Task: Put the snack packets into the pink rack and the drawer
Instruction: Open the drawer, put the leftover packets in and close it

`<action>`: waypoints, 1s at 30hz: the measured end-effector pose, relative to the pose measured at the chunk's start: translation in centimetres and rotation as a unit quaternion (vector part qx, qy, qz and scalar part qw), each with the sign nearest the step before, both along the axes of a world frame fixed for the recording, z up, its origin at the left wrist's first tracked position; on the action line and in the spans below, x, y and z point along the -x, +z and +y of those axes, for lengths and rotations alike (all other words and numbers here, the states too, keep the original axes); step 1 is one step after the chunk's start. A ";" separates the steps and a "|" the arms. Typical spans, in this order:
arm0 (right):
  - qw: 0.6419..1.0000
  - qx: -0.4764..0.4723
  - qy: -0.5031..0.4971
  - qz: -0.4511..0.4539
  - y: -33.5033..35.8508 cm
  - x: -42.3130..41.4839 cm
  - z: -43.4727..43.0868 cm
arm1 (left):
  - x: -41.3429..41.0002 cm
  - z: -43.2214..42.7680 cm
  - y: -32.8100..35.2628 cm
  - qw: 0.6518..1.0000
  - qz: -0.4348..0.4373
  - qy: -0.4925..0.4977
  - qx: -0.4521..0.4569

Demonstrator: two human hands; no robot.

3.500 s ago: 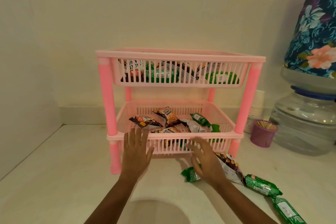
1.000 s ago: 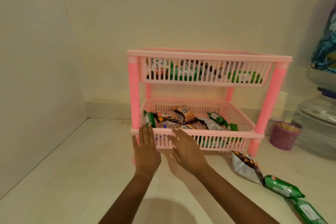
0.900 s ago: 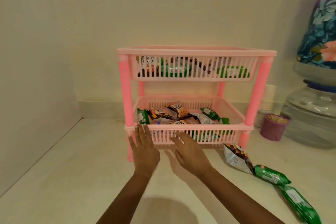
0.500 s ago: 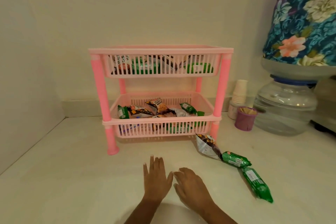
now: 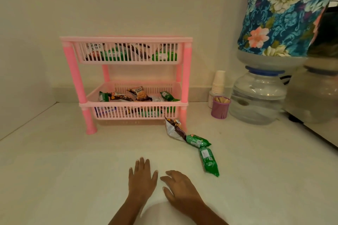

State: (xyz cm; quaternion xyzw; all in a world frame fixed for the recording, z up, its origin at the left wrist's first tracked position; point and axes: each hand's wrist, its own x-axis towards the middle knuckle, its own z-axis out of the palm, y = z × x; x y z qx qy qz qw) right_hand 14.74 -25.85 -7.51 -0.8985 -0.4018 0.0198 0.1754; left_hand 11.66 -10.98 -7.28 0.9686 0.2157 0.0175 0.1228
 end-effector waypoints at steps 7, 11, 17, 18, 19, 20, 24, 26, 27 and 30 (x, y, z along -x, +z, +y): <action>1.000 -0.023 0.010 0.006 0.0 2.4 -6.2 | 2.5 -6.8 0.2 1.000 -0.010 -0.028 0.001; 0.999 -0.032 0.000 -0.008 -0.2 3.4 -9.5 | 3.7 -9.5 0.3 0.999 -0.017 -0.047 -0.005; 0.998 -0.055 -0.025 -0.020 -0.4 6.4 -14.9 | 7.3 -14.8 -0.2 0.998 -0.029 -0.056 -0.020; 0.997 -0.064 -0.030 -0.017 -0.4 7.0 -15.7 | 7.9 -15.5 -0.3 0.998 -0.032 -0.050 -0.018; 0.997 -0.070 -0.035 -0.011 -0.4 7.6 -16.6 | 8.7 -16.4 -0.5 0.998 -0.037 -0.042 -0.015; 0.997 -0.072 -0.038 -0.006 -0.4 8.3 -17.6 | 9.4 -17.2 -0.7 0.998 -0.044 -0.034 -0.016; 0.993 -0.104 -0.057 0.010 -0.4 10.9 -21.9 | 12.3 -20.9 -1.0 0.995 -0.096 0.009 -0.013; 0.987 -0.132 -0.083 0.041 -0.3 12.3 -24.3 | 13.5 -22.9 -1.1 0.992 -0.122 0.014 0.015; 0.983 -0.146 -0.097 0.062 -0.3 12.8 -25.4 | 13.9 -23.8 -1.2 0.989 -0.141 0.016 0.043; 0.966 -0.185 -0.144 0.113 -0.5 13.5 -28.9 | 14.5 -26.9 -0.6 0.951 -0.244 0.046 0.182</action>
